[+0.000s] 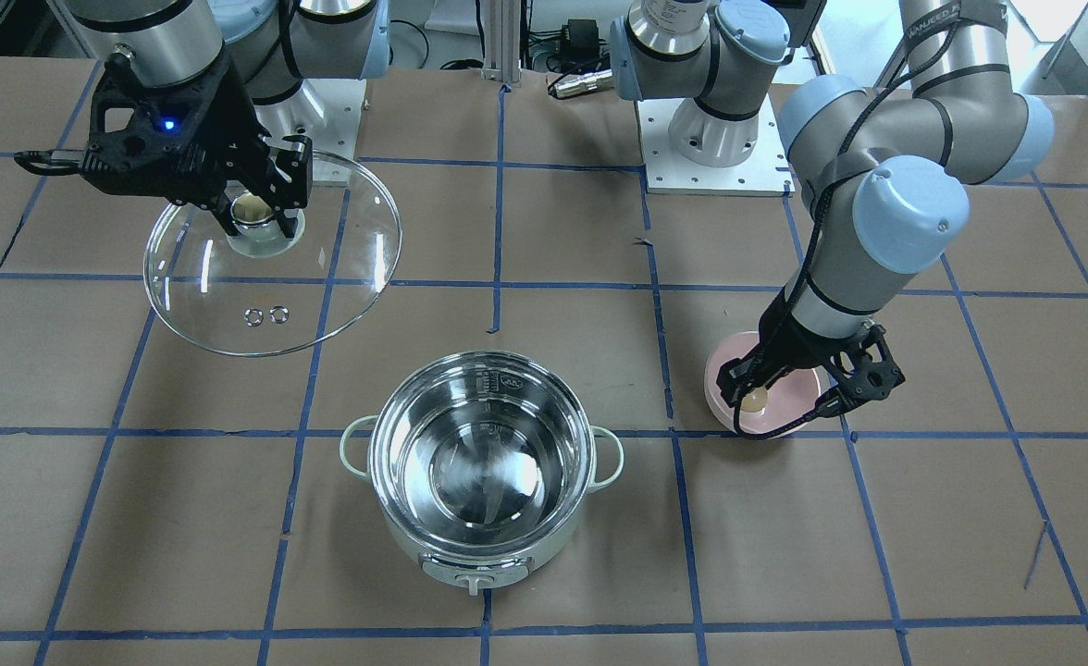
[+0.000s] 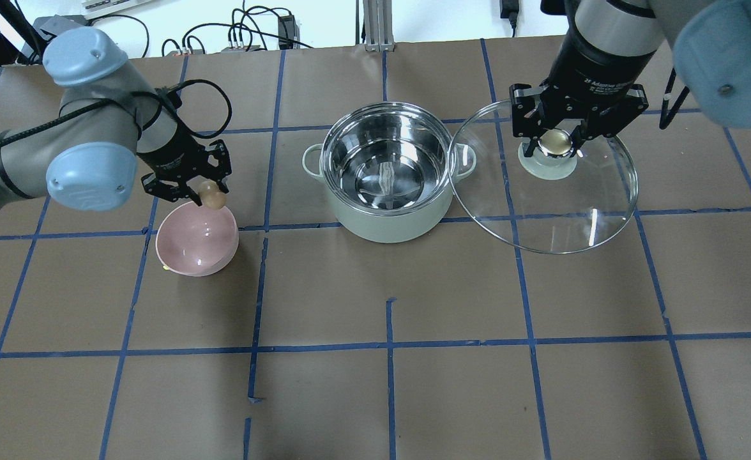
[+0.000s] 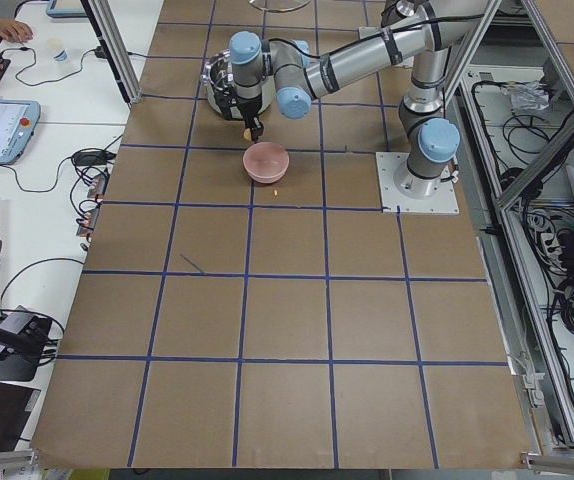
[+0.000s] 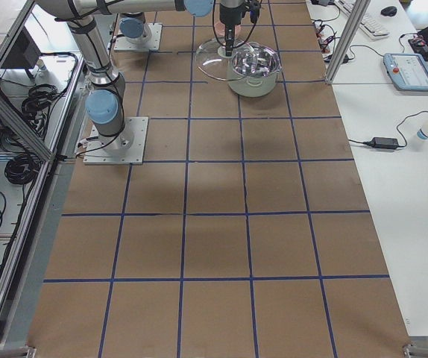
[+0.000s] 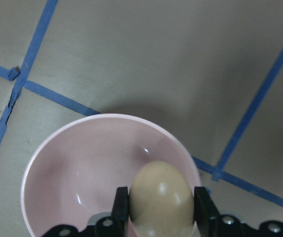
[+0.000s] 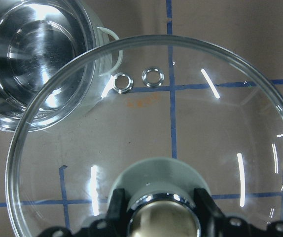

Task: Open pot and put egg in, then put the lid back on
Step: 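Carry the egg with the left gripper over the steel pot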

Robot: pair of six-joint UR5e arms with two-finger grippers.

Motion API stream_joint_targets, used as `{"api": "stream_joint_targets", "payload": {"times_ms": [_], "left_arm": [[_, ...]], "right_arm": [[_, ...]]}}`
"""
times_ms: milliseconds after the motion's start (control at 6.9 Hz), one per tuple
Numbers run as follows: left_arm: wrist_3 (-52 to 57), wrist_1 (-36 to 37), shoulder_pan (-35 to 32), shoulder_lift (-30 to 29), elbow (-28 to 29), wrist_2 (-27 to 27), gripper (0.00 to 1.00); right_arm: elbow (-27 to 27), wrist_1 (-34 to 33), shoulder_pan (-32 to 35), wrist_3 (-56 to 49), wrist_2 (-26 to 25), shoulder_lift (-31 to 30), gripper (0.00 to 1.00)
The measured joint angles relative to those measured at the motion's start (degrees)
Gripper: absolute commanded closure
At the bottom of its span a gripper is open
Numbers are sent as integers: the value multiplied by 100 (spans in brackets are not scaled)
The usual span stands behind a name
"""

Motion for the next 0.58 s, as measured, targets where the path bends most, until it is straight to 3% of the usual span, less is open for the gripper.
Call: {"api": "stream_joint_targets", "payload": {"times_ms": [579], "left_arm": [[-1625, -76, -1272, -211, 907, -56, 93]], "right_arm": [[14, -8, -6, -50, 0, 0, 97]]}}
